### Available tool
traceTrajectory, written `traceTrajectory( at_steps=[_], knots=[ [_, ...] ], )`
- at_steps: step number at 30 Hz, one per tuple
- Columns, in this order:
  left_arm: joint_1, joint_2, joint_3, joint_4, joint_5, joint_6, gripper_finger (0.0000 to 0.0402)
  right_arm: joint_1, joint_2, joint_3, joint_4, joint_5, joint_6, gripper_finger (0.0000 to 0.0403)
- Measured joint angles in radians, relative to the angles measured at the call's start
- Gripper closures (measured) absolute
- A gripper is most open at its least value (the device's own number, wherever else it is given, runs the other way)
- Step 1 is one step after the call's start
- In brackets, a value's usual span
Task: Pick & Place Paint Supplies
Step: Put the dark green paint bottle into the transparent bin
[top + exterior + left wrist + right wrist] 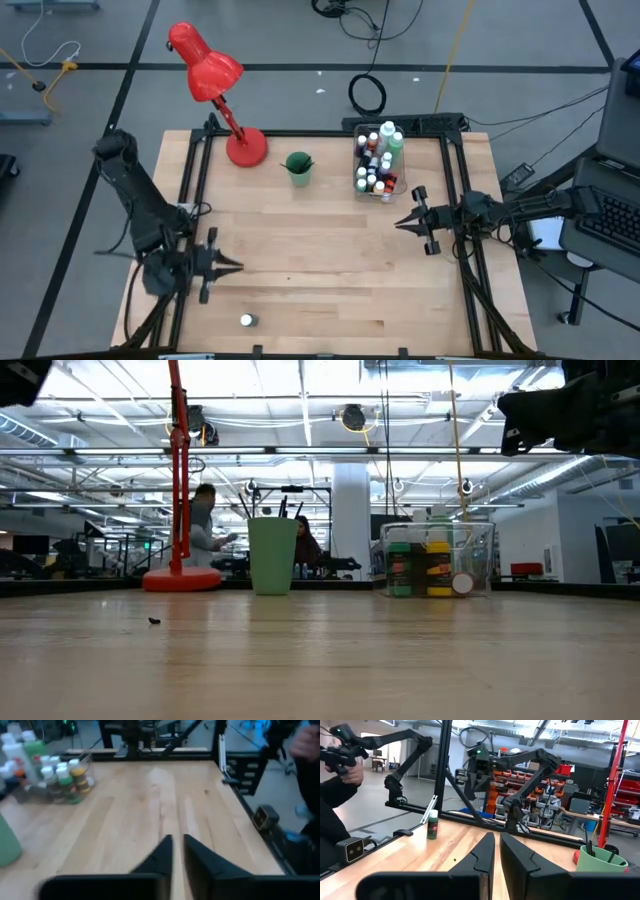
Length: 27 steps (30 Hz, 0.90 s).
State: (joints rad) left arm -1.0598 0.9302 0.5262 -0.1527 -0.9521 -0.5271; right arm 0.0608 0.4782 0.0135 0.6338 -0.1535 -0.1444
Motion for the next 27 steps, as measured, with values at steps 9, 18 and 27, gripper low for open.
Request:
traceTrajectory(
  at_steps=[9,18,27],
  knots=[
    [-0.077,0.168,0.023,0.059,-0.019,0.012,0.035,0.0,0.002,0.0,-0.001,-0.003,0.0,0.038],
    [-0.073,0.29,0.023,0.228,0.127,0.042,0.0215,0.0,0.002,0.0,0.014,-0.003,-0.011,0.038],
    [-0.073,0.368,0.023,0.304,0.233,0.093,0.0106,0.0,0.002,0.0,0.021,-0.003,-0.047,0.038]
  ],
)
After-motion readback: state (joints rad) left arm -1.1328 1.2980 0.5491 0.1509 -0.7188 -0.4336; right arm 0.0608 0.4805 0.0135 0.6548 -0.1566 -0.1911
